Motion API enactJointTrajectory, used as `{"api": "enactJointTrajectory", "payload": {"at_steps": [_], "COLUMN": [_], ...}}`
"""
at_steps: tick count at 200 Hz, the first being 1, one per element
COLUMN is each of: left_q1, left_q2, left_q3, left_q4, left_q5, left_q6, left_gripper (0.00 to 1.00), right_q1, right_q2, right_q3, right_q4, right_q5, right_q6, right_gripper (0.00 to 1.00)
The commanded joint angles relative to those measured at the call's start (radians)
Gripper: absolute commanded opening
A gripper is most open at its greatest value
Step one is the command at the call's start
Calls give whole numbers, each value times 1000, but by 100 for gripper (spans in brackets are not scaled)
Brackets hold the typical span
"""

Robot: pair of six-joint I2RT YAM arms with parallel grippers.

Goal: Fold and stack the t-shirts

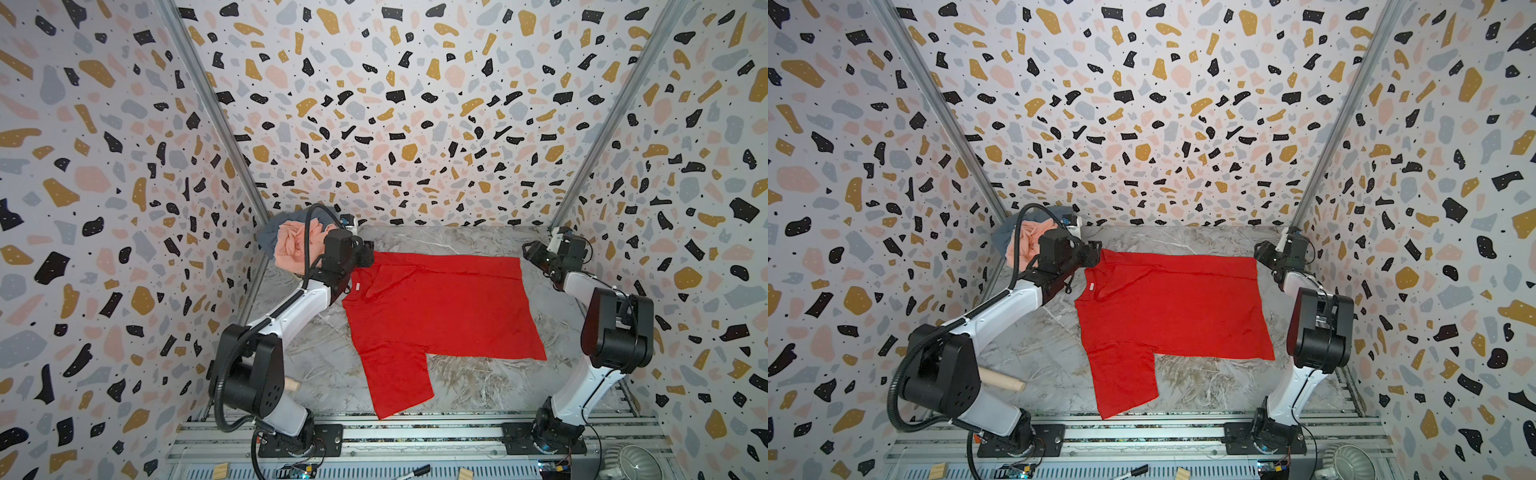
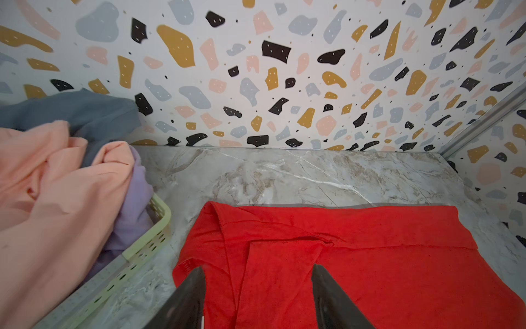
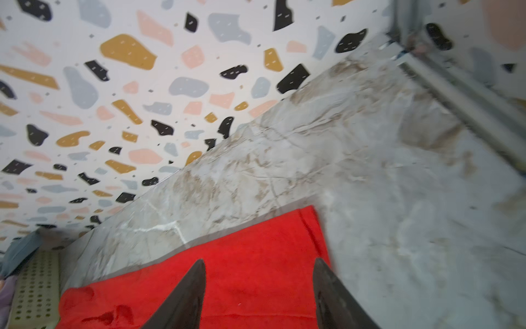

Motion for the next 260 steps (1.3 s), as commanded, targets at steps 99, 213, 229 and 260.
{"api": "enactJointTrajectory", "payload": {"at_steps": [99, 213, 229, 260], "left_q1": [-24, -11, 3, 18], "left_q2": [329, 599, 661, 721], "left_q3": [71, 272, 376, 525], "left_q4": [22, -11, -41, -89], "left_q5": [94, 59, 66, 104], "left_q6": [-182, -219, -208, -195], "left_gripper": [61, 60, 60, 60], "right_q1": [121, 121, 118, 110], "right_q2": [152, 440, 487, 515], "right_q3": [22, 294, 363, 429], "right_q4": [-107, -125, -122, -32], "right_q5": [28, 42, 25, -80], "right_q6": [-21, 63, 79, 75], "right_gripper": [59, 59, 59, 60]}}
